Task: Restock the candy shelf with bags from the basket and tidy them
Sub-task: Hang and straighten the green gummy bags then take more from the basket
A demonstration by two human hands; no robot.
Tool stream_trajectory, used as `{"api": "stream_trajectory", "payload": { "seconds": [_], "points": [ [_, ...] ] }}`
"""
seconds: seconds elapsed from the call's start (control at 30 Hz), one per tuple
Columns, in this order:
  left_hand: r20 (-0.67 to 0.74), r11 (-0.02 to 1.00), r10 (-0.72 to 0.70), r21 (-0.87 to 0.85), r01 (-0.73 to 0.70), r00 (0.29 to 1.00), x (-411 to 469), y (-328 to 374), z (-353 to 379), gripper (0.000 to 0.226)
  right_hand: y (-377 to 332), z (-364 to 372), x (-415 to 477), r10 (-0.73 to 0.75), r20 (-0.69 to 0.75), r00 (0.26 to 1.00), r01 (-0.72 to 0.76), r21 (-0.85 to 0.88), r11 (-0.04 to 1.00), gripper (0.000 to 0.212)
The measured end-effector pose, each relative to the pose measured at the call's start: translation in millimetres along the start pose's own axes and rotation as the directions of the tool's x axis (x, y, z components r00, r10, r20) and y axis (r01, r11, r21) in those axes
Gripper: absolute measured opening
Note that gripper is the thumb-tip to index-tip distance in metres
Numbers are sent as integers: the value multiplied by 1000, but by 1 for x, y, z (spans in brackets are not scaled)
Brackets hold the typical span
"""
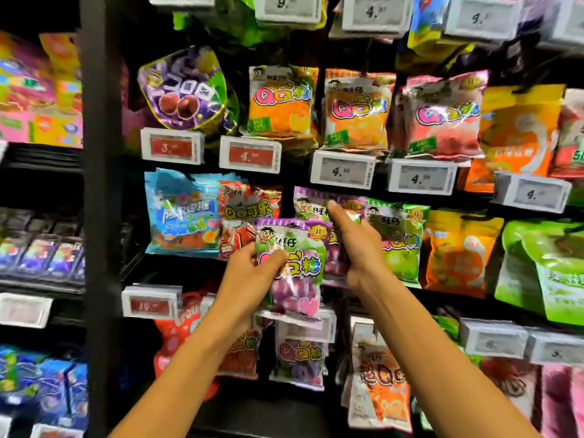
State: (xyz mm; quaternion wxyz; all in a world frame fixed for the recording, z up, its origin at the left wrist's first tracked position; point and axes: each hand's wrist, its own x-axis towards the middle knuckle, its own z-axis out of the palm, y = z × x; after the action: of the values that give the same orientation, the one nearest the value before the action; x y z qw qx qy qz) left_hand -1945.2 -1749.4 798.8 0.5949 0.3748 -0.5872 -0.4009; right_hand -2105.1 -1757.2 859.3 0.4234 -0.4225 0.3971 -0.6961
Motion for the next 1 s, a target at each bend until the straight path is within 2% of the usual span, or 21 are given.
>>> {"api": "stream_trajectory", "payload": {
  "seconds": [0.2, 0.27, 0.37, 0.4, 0.53, 0.6, 0.7, 0.8, 1.0],
  "points": [
    [-5, 1000, 1, -20, -1, 1000, 20, 6, -2, 40, -5, 16, 21, -6, -86, 996, 6, -3, 1000, 10],
    [5, 1000, 10, -26, -10, 1000, 21, 5, -1, 37, -4, 15, 22, 3, -95, 995, -4, -8, 1000, 22],
    [22, 998, 29, -50, -28, 999, 18, 2, 1, 26, -2, 12, 22, 41, -102, 994, -40, 14, 999, 54],
    [31, 998, 30, -59, -28, 999, 17, 2, 2, 22, -3, 11, 21, 51, -94, 994, -49, 27, 998, 54],
    [50, 998, 26, -60, -23, 998, 14, -1, 5, 13, -2, 5, 20, 86, -99, 991, -84, 24, 996, 27],
    [56, 998, 19, -68, -15, 998, 14, -3, 6, 9, 0, 3, 19, 123, -82, 989, -122, 19, 992, 24],
    [71, 997, 12, -80, -7, 997, 14, -5, 7, 7, 2, 2, 18, 130, -85, 988, -131, -3, 991, 26],
    [67, 997, 34, -73, -29, 997, 13, -6, 9, 14, 3, 2, 19, 92, -92, 992, -95, -29, 995, 24],
    [68, 997, 60, -47, -57, 996, 16, -5, 9, 20, -3, 5, 26, 101, -109, 989, -103, -17, 995, 44]
  ]
}}
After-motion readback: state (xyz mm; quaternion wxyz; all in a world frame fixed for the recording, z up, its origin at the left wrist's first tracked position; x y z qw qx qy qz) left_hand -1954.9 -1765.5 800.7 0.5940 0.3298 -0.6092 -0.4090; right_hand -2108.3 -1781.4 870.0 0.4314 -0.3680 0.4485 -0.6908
